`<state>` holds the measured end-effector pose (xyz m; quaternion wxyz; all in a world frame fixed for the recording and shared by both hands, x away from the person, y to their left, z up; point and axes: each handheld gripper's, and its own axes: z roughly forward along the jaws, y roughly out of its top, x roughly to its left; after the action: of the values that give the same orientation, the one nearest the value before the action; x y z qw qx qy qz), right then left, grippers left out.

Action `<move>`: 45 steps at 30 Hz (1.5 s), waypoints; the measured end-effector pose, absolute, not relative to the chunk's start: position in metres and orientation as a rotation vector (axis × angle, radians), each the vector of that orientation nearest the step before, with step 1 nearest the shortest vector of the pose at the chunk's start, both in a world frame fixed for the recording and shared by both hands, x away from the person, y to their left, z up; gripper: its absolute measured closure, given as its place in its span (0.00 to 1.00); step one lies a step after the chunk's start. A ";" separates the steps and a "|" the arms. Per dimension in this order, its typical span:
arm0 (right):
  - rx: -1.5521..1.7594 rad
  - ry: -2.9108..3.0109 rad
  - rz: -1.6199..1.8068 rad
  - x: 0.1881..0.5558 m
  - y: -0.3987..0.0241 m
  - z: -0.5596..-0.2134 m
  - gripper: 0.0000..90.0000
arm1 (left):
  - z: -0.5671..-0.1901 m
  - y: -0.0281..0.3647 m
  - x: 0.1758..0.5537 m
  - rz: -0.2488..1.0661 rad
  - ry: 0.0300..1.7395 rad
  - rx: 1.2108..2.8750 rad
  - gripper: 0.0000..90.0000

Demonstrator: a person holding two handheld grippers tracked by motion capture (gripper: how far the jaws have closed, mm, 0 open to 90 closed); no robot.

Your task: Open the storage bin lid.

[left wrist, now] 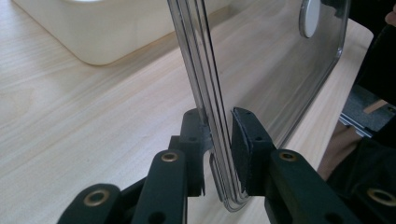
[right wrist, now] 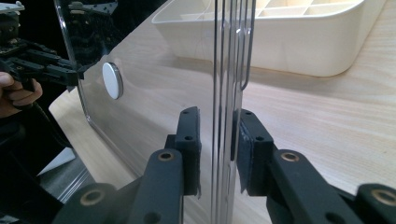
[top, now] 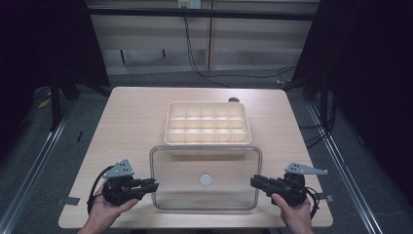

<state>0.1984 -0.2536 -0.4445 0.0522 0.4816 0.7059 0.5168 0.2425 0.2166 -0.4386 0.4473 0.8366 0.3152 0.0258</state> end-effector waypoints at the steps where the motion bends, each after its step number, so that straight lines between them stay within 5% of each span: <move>1: 1.466 2.152 1.570 0.198 -0.253 -0.445 0.81 | -0.440 0.217 0.242 0.062 0.780 2.076 0.84; 19: 1.506 2.199 1.493 0.198 -0.246 -0.461 0.79 | -0.454 0.217 0.239 0.046 0.787 2.119 0.78; 45: 1.597 2.287 1.280 0.225 -0.238 -0.484 0.61 | -0.476 0.208 0.267 -0.014 0.857 2.193 0.68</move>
<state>0.2246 -0.2384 -0.4844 0.0362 0.5201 0.7446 0.4169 0.2675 0.2077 -0.4765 0.3834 0.8603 0.3360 -0.0055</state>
